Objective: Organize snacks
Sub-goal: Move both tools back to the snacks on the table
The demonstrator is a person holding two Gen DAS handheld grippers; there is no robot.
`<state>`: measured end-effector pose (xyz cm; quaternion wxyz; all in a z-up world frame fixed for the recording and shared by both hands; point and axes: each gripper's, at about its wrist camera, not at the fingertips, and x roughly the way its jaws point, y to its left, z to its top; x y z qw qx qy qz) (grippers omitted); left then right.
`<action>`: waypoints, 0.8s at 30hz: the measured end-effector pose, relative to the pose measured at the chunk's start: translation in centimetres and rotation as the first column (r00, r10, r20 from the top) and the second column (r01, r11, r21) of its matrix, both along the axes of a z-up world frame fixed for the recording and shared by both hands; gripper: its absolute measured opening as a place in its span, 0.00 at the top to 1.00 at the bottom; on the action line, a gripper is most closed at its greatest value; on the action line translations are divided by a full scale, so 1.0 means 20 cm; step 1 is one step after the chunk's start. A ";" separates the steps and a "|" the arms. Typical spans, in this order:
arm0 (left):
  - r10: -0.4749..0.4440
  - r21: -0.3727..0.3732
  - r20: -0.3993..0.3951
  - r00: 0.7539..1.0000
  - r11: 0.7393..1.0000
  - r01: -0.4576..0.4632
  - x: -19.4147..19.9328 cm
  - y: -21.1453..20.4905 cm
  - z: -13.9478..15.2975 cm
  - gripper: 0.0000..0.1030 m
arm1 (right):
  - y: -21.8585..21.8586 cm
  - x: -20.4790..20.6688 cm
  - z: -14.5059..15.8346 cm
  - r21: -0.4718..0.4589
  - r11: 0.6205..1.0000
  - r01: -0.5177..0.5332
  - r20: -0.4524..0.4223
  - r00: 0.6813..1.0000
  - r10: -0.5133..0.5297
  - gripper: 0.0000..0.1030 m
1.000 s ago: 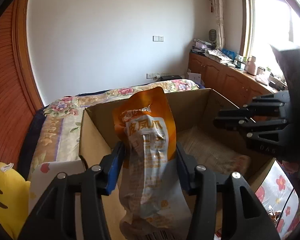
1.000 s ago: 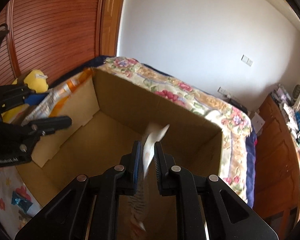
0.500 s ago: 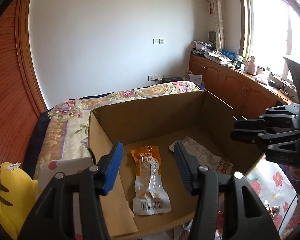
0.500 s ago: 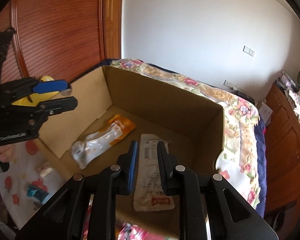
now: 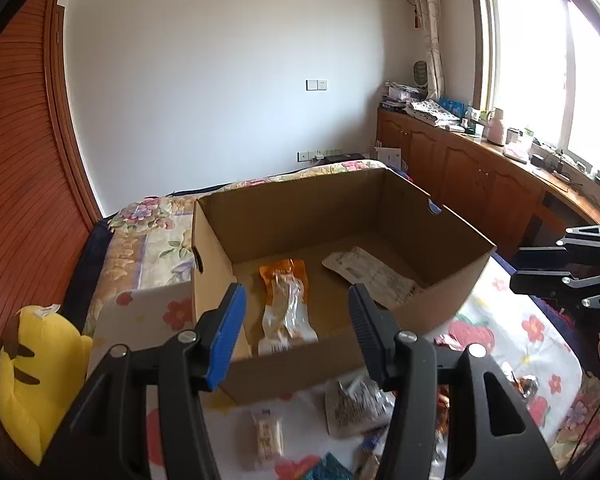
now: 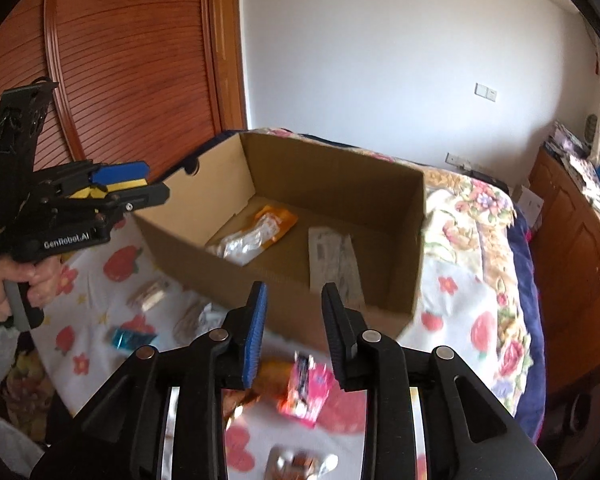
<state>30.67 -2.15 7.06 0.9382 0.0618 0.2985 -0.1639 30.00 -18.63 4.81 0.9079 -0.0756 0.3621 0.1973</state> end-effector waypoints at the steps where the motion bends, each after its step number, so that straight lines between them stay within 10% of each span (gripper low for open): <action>1: -0.001 0.003 0.000 1.000 1.000 0.001 -0.03 0.00 0.00 0.48 | -0.01 -0.03 -0.01 0.002 1.000 0.007 -0.002 1.000 -0.007 0.72; 24: -0.046 -0.004 -0.093 0.995 0.999 0.046 -0.45 -0.08 -0.34 0.48 | -0.20 -0.38 -0.40 0.021 0.994 0.112 -0.152 0.983 -0.107 0.60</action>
